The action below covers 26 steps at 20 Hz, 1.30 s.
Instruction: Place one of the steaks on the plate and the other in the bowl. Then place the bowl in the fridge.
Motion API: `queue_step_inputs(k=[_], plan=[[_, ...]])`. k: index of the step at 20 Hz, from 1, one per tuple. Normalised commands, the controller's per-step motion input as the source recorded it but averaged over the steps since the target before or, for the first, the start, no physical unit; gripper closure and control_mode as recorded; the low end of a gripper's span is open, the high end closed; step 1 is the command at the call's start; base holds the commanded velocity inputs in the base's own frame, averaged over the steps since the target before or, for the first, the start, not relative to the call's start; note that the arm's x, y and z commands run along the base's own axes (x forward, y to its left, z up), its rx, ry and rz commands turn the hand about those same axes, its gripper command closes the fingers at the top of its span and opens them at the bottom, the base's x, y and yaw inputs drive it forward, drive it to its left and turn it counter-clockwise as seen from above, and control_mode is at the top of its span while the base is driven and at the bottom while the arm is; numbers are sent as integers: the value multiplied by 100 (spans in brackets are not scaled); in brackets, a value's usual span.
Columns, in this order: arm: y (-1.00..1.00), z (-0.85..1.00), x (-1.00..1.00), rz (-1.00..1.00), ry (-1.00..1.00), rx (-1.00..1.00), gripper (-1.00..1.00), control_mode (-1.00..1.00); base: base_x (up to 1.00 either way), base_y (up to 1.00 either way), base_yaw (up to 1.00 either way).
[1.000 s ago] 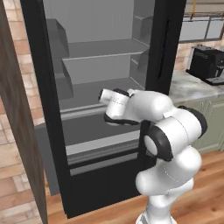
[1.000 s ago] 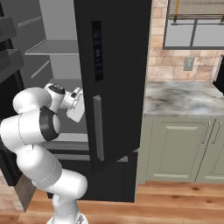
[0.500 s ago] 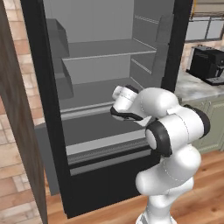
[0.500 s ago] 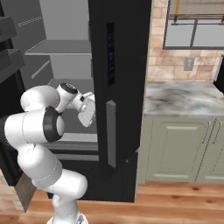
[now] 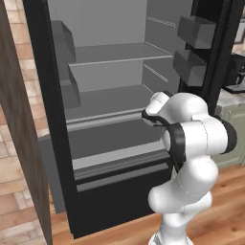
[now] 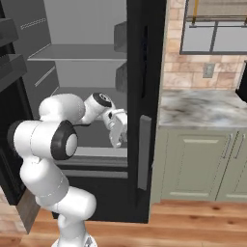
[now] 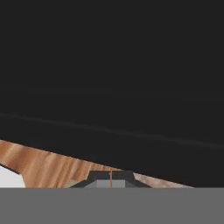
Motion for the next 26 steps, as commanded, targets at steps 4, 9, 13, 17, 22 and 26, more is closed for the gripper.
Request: queue_step_inputs(k=[4, 9, 13, 17, 22, 26], plan=[[-95, -2, -7, -23, 0, -7, 100, -100, 0, 0, 0], [-68, -3, 15, 6, -5, -4, 100, -100, 0, 0, 0], [0, -4, 0, 37, -22, 0, 100, -100, 0, 0, 0], [39, -37, -2, 61, -30, 0, 100, -100, 0, 0, 0], [74, -35, 0, 66, -27, -4, 100, -100, 0, 0, 0], [91, -1, 0, 61, -23, -2, 100, -100, 0, 0, 0]])
